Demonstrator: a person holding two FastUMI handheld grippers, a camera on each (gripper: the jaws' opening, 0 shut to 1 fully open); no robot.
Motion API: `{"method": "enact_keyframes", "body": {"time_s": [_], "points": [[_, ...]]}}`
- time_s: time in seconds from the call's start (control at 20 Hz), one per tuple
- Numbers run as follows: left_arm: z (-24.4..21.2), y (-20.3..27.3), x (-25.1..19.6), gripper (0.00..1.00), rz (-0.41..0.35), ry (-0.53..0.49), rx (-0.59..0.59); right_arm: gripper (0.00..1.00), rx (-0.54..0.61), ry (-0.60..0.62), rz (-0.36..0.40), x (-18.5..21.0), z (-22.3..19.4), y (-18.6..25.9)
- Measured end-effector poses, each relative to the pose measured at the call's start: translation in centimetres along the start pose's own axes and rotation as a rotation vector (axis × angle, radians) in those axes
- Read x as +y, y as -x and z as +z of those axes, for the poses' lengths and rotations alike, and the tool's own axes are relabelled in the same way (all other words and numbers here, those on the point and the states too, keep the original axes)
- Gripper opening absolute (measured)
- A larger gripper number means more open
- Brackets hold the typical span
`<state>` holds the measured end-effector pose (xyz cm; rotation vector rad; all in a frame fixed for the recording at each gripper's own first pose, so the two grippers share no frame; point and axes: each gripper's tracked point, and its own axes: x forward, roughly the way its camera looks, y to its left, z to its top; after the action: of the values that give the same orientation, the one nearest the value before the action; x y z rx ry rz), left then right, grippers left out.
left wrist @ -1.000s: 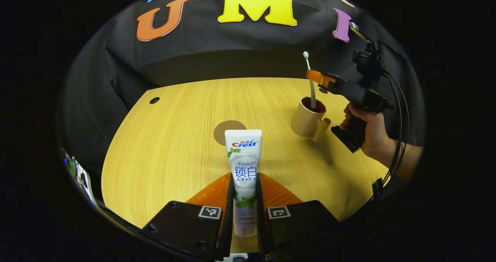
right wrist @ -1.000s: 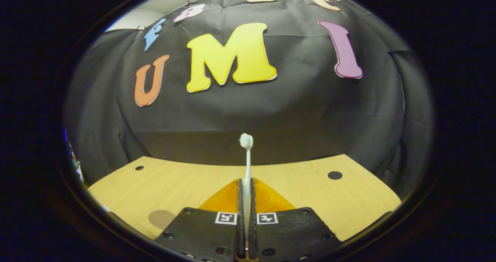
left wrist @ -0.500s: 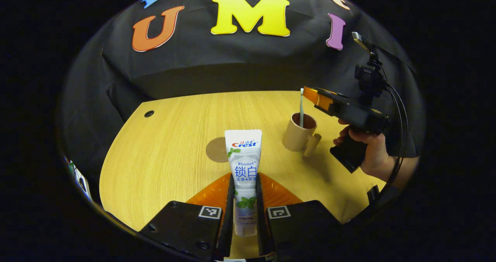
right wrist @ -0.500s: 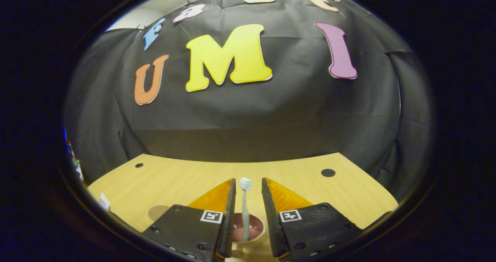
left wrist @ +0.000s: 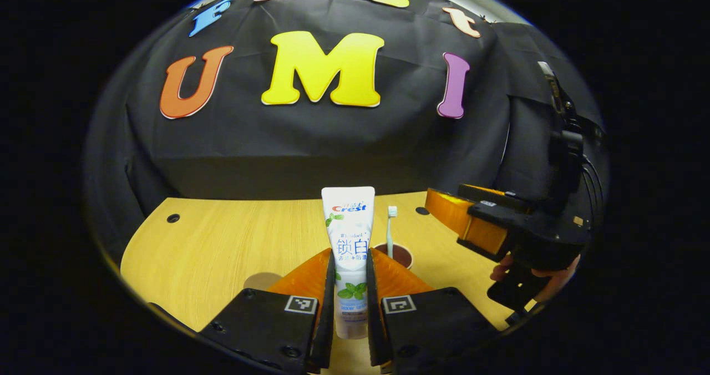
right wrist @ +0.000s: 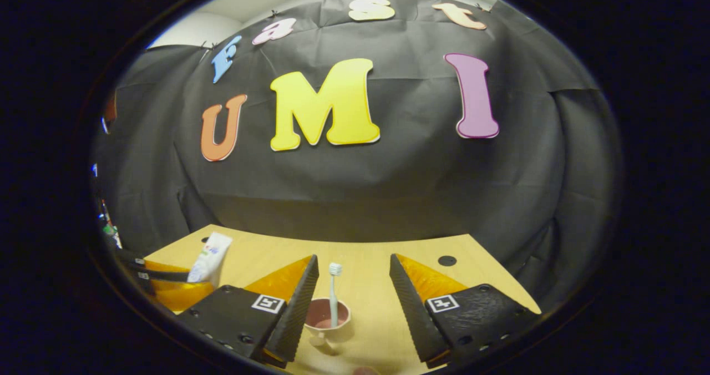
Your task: Put the toothbrush and toothpaste on the desktop into the cup, then pick up the cup and place it on the coaster on the desktop.
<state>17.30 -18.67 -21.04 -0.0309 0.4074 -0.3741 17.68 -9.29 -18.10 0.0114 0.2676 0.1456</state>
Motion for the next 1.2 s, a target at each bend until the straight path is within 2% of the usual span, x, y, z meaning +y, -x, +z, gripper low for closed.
{"method": "enact_keyframes", "body": {"time_s": [0.1,0.15,0.3,0.35,0.4,0.6,0.8,0.85,0.9,0.95,1.2], "points": [[1.3,-1.8,-0.9,0.29,-0.007,0.002,-0.063,0.8,0.009,0.003,-0.014,-1.3,0.1,1.1],[1.8,-2.8,-1.5,0.29,-0.013,0.004,-0.095,0.87,0.014,0.01,-0.022,-2.0,0.1,1.6],[3.1,-5.4,-3.1,0.29,-0.033,0.002,-0.181,0.89,0.037,0.051,-0.043,-4.2,-0.5,3.0],[3.4,-6.3,-3.5,0.29,-0.039,-0.007,-0.201,0.95,0.048,0.063,-0.053,-5.0,-0.8,3.3],[3.6,-7.1,-3.8,0.29,-0.043,-0.015,-0.222,0.96,0.059,0.07,-0.065,-5.8,-1.1,3.6],[4.0,-9.7,-4.8,0.29,-0.05,-0.048,-0.292,0.97,0.112,0.059,-0.112,-8.0,-2.8,4.4],[3.1,-11.4,-5.7,0.29,-0.066,-0.093,-0.307,0.97,0.156,0.055,-0.123,-8.6,-4.5,4.4],[2.8,-11.7,-5.8,0.36,-0.066,-0.099,-0.303,0.97,0.163,0.051,-0.122,-8.6,-4.7,4.3],[2.5,-11.9,-5.8,0.22,-0.062,-0.105,-0.299,0.97,0.165,0.049,-0.124,-8.6,-4.7,4.1],[2.1,-11.9,-5.7,0.3,-0.058,-0.105,-0.293,0.97,0.163,0.045,-0.126,-8.6,-4.6,4.1],[-0.3,-12.1,-5.2,0.39,-0.04,-0.081,-0.224,0.97,0.154,0.047,-0.122,-8.4,-4.4,4.1]]}}
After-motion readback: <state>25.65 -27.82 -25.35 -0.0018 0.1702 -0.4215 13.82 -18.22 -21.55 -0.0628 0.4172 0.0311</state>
